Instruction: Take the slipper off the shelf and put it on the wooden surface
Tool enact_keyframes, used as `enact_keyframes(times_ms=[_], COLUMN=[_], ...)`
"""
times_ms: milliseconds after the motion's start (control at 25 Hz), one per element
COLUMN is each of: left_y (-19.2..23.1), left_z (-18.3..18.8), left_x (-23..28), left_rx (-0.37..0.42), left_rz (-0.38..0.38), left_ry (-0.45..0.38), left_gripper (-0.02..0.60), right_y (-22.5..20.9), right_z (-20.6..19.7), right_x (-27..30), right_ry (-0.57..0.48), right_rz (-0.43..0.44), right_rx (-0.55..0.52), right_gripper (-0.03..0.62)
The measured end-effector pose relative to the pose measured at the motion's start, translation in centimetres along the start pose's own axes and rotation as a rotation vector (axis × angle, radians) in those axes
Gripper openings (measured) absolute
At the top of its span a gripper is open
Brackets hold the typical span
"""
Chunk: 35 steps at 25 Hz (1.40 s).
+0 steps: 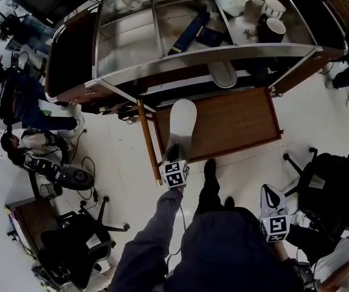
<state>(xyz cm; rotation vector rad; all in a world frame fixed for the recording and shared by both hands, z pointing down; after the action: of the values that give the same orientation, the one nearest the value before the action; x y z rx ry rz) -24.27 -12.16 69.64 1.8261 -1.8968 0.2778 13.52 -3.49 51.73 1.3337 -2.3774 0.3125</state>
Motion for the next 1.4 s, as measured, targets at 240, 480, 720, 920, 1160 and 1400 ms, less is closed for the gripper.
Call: enact_keyframes(times_ms=[240,480,720,920,1160,1400], left_y=[1.2,4.7,5.5,5.0,4.5,1.9], left_z=[9.8,17.4,18.7,18.6,21.0,18.3], left_x=[3.8,14.9,22.8,23.6,19.8,11.2], left_rx=[-0.123,-0.153,-0.196,-0.182,-0.134,0.023], left_rz=[-0.027,0.057,0.108,0.1,0.056,0.054], left_ry=[-0.192,-0.226,-0.154,-0.14,-0.303,-0.306], left_gripper=[0.021,0.021,0.027,0.062,0.156,0.158], right_y=[0.1,-0.2,-1.0,-1.3,-1.6,-2.3], right_z=[0.8,0.5,-0.4,-1.2,-2.1,-2.7], right_x=[0.7,-1.3,-3.6,-5.0,-6.4,-8.4], right_ry=[-0.014,0.004,0.025,0.026,-0.006,-0.074], right_rz=[-0.041,-0.142,-0.246,-0.285,-0.281,-0.236], right_rx=[-0.002,0.025,0.066,0.098,0.115,0.099], right_gripper=[-0.002,-0.002,-0.002,-0.002,-0.002,-0.002])
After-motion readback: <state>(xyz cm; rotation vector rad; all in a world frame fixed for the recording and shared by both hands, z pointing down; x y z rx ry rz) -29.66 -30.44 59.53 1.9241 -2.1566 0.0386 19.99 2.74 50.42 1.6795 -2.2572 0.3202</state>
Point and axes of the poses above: the fingertips, and each gripper's own axes: x forward along the fingers, y to its left, z out of its top, the point moved 9 cm from there along -x, backward along the fingers, and after that the axes turned 15 degrees about -y, right-handed, at the moved point
